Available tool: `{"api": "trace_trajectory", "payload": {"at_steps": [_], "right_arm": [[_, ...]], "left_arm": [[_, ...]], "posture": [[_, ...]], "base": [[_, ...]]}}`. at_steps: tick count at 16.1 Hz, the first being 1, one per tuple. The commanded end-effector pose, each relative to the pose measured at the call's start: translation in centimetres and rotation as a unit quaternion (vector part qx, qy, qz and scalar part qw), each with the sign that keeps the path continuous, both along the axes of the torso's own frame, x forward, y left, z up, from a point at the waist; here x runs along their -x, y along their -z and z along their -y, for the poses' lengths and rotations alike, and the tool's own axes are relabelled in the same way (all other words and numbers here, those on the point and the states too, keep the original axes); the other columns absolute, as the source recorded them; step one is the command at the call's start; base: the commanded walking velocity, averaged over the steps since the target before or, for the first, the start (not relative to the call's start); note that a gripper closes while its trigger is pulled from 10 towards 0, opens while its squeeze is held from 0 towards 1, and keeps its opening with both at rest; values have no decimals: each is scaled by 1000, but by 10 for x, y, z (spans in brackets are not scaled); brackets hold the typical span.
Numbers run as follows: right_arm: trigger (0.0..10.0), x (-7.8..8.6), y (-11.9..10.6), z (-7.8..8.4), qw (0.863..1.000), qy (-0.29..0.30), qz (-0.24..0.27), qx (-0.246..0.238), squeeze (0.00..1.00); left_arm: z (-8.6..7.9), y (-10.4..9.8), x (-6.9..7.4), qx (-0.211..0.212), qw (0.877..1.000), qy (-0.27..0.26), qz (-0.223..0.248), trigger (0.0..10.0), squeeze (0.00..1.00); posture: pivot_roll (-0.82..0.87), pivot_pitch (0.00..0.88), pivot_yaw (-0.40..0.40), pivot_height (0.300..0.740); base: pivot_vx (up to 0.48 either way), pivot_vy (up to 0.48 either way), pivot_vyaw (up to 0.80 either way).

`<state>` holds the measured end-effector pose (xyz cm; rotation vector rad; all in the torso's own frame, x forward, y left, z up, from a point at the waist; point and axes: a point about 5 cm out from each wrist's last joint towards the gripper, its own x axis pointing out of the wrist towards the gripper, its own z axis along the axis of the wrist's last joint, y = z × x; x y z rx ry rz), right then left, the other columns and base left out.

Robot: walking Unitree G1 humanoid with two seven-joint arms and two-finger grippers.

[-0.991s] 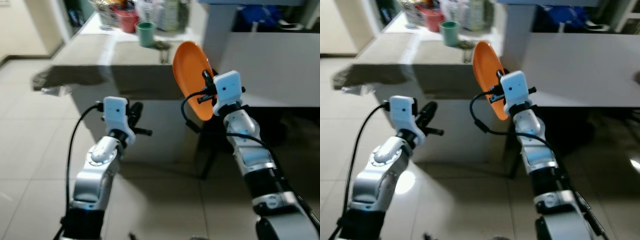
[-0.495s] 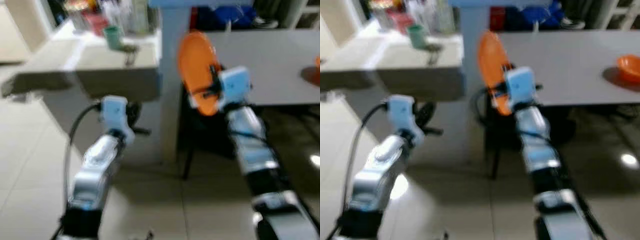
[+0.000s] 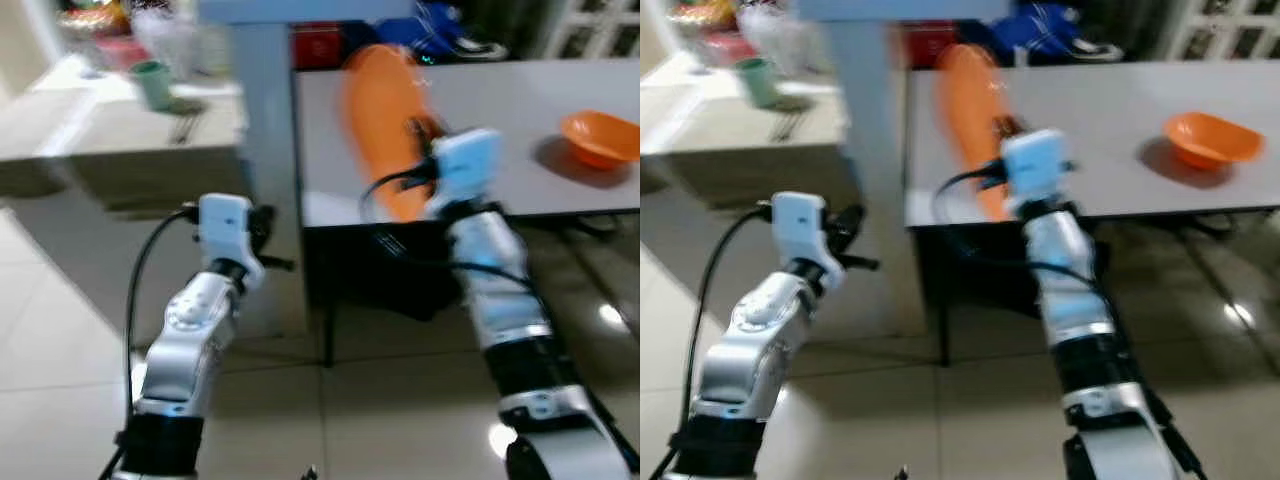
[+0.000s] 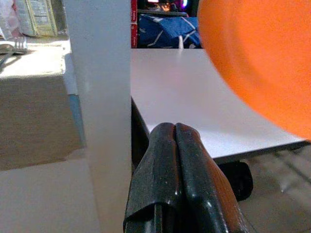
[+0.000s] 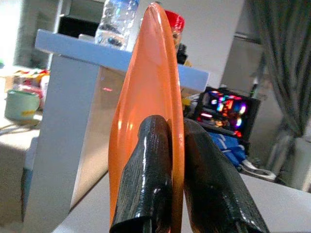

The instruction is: Setting the table

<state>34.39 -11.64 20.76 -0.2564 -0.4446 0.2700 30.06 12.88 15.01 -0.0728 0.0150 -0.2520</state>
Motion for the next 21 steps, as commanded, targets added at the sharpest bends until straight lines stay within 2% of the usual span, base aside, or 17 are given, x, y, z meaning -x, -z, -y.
{"api": "trace_trajectory", "payload": {"at_steps": [1, 5, 7, 9, 12, 13, 14, 16, 17, 18, 21], "right_arm": [[10000, 0, -17, 10, 999, 11, 34, -12, 0], [10000, 0, -8, 5, 1000, 1, 15, 4, 0], [10000, 0, -5, 2, 1000, -6, 7, 13, 0], [10000, -1, 2, -1, 999, -18, -12, 27, 0], [10000, 4, 4, -18, 993, -90, -16, 69, 0], [10000, 7, 3, -27, 989, -136, -34, 44, 0], [10000, 2, -6, -26, 987, -146, -55, -26, 0], [10000, -9, -18, -18, 978, -135, -81, -136, 0], [10000, -16, -23, -12, 968, -127, -97, -193, 0], [10000, -22, -25, -8, 958, -118, -112, -236, 0], [10000, -35, -17, 5, 933, -87, -152, -313, 0]], "left_arm": [[6, -3, -1, -1, 1000, 7, 7, 10000, 0], [6, -3, -2, -2, 1000, 9, 4, 10000, 0], [10, -6, 0, -3, 999, 31, 18, 10000, 0], [11, -7, -1, 4, 1000, 23, 15, 10000, 0], [9, -5, -1, 23, 1000, 14, 8, 10000, 0], [9, -5, -1, 21, 1000, 15, 8, 10000, 0], [9, -6, -1, 18, 1000, 14, 10, 10000, 0], [9, -6, -2, 16, 1000, 14, 11, 10000, 0], [9, -6, -2, 16, 1000, 15, 11, 10000, 0], [9, -6, -2, 16, 1000, 15, 10, 10000, 0], [8, -7, -3, 4, 1000, 8, 15, 10000, 0]], "posture": [[-118, 0, 62, 740], [-120, 0, 63, 740], [-119, 0, 63, 740], [-117, 0, 61, 740], [-119, 0, 60, 740], [-117, 0, 57, 740], [-116, 0, 56, 740], [-115, 0, 57, 740], [-115, 0, 58, 740], [-113, 0, 58, 740], [-108, 0, 54, 740]], "base": [[0, -416, 0], [180, -413, 0], [240, -412, 0], [122, -411, 0], [0, 0, 0], [0, 0, 0], [0, 0, 0], [0, 0, 0], [0, 0, 0], [0, 0, 0], [0, 0, 0]]}}
